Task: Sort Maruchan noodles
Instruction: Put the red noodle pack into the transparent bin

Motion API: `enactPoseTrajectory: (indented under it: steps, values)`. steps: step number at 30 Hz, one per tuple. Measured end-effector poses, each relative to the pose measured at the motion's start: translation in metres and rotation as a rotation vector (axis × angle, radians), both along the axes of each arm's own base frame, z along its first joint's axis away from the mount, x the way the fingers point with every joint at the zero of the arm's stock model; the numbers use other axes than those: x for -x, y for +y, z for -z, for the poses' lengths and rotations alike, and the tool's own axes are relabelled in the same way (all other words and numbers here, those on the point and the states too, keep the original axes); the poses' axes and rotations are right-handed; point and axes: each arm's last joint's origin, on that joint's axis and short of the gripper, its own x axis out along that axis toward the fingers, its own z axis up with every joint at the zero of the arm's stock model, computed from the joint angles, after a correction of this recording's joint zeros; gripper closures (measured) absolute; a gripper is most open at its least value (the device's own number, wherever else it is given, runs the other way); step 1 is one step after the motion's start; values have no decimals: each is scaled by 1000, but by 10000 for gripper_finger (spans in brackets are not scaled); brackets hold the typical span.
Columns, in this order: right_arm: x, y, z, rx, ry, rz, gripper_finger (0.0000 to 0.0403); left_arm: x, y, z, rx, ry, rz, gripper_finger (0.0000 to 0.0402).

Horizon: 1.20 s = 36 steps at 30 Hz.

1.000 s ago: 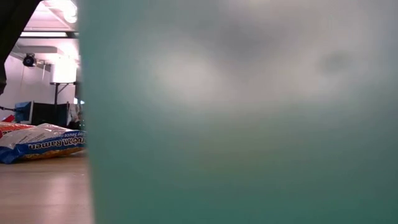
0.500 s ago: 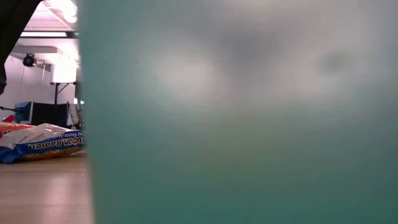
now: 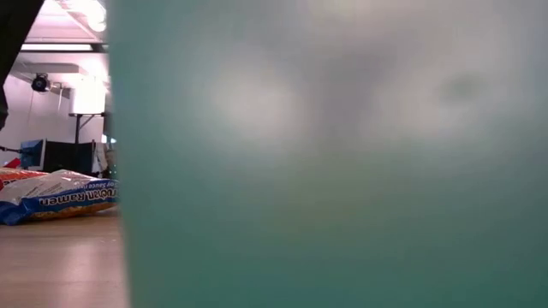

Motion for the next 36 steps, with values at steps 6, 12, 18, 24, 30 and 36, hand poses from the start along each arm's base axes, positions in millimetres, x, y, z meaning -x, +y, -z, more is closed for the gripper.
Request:
enactPoseTrajectory:
  steps: [6, 12, 18, 24, 30, 36]
  values:
    - [-3, 4, 0, 91, 11, -87, 331, 56, 0, -1, 109, -53, -163, 196]
    - [-21, 8, -6, 244, -85, -178, 331, 88, -8, 12, 151, -147, -225, 196]
    - [-32, 4, -2, 363, -78, -252, 331, 101, -12, 33, 166, -193, -245, 196]
    - [-51, -8, 7, 386, -118, -240, 331, 118, -13, 59, 188, -286, -299, 196]
    - [-78, -25, 17, 403, -103, -267, 331, 126, -23, 70, 208, -366, -303, 196]
    - [-102, -40, 20, 394, -80, -290, 331, 127, -33, 71, 220, -399, -280, 196]
